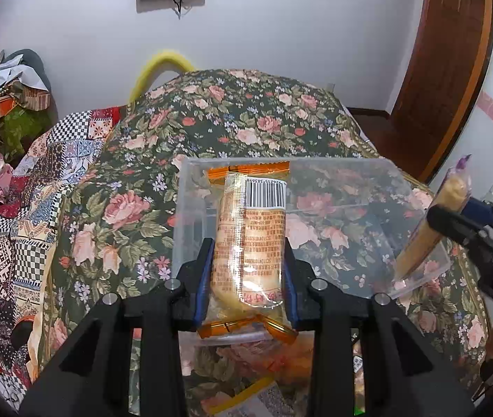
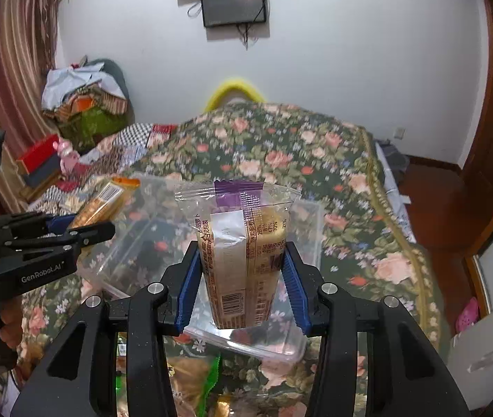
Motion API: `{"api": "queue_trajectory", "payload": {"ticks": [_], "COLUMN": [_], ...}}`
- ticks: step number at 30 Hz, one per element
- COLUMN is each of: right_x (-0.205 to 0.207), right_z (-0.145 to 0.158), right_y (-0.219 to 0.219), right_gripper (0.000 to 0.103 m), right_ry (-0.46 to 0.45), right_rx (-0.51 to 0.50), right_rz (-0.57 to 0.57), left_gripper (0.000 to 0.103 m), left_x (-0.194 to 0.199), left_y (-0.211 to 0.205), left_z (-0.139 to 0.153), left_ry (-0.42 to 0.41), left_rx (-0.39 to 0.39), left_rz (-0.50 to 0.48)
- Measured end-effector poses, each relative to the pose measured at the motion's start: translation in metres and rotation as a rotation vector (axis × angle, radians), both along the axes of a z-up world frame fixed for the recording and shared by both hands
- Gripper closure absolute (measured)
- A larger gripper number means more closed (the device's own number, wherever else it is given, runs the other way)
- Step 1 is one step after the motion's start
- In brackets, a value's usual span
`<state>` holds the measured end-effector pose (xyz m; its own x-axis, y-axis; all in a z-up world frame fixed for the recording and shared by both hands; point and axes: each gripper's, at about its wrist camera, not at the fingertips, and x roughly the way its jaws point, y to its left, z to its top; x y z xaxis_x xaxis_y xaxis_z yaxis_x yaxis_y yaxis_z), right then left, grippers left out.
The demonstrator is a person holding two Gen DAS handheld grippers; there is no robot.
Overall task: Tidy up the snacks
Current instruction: 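Carry both biscuit packs over the clear box and open both tools, then grasp a cracker bag with the left tool while the right grasps a blue-white pack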
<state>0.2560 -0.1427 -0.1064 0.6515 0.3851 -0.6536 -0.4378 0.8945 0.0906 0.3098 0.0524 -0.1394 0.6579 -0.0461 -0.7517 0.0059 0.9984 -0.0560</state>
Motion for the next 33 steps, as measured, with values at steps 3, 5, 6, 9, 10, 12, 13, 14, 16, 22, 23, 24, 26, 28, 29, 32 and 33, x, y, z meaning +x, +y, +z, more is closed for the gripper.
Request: {"api": "queue_trajectory", "payload": {"ticks": [3, 5, 6, 9, 10, 12, 13, 14, 16, 22, 23, 24, 26, 28, 29, 32, 33], "right_x": [0.006, 0.007, 0.007, 0.01, 0.01, 0.006, 0.004, 0.0, -0.002, -0.019, -0.025, -0.029, -0.037, -0.047, -0.053, -0.068, -0.074], "right_z": [-0.005, -0.007, -0.008, -0.009, -0.009, -0.007, -0.005, -0.002, 0.0, 0.01, 0.012, 0.013, 0.015, 0.016, 0.016, 0.015, 0.013], "right_y": [0.004, 0.007, 0.008, 0.013, 0.013, 0.016, 0.016, 0.017, 0.018, 0.008, 0.004, 0.001, -0.004, -0.008, -0.011, -0.017, -0.019], "right_gripper": [0.061, 0.061, 0.06, 0.057, 0.052, 0.03, 0.028, 0.027, 0.027, 0.027, 0.027, 0.027, 0.027, 0.027, 0.027, 0.027, 0.027], "right_ry": [0.032, 0.046, 0.054, 0.065, 0.064, 0.041, 0.02, 0.003, -0.004, -0.013, -0.015, -0.015, -0.02, -0.025, -0.026, -0.019, -0.01], "right_rx": [-0.01, -0.012, -0.01, -0.005, -0.01, -0.023, -0.029, -0.039, -0.044, -0.014, -0.005, 0.001, 0.007, 0.008, 0.009, 0.01, 0.008], "right_rz": [0.01, 0.013, 0.018, 0.025, 0.026, 0.02, 0.016, 0.018, 0.028, 0.046, 0.047, 0.049, 0.049, 0.045, 0.045, 0.043, 0.045], "left_gripper": [0.069, 0.068, 0.068, 0.066, 0.063, 0.042, 0.037, 0.035, 0.035, 0.035, 0.035, 0.035, 0.035, 0.034, 0.033, 0.028, 0.028], "left_x": [0.006, 0.007, 0.008, 0.007, 0.007, 0.006, 0.004, 0.001, -0.004, -0.03, -0.036, -0.042, -0.056, -0.069, -0.078, -0.1, -0.107], "left_y": [-0.002, -0.003, -0.003, -0.006, -0.006, -0.008, -0.008, -0.008, -0.009, -0.011, -0.01, -0.009, -0.005, -0.002, 0.002, 0.015, 0.019], "left_z": [-0.007, -0.011, -0.012, -0.014, -0.014, -0.013, -0.012, -0.009, -0.004, 0.014, 0.018, 0.021, 0.027, 0.031, 0.033, 0.034, 0.034], "left_ry": [0.029, 0.038, 0.037, 0.041, 0.043, 0.039, 0.026, 0.009, -0.008, -0.06, -0.066, -0.072, -0.08, -0.084, -0.085, -0.073, -0.065], "left_rx": [0.002, 0.004, 0.006, 0.022, 0.027, 0.038, 0.042, 0.042, 0.045, 0.076, 0.076, 0.071, 0.061, 0.057, 0.052, 0.026, 0.019], "left_rz": [0.002, 0.006, 0.005, 0.002, 0.002, 0.008, 0.013, 0.014, 0.007, -0.01, -0.011, -0.012, -0.011, -0.009, -0.006, 0.004, 0.009]}}
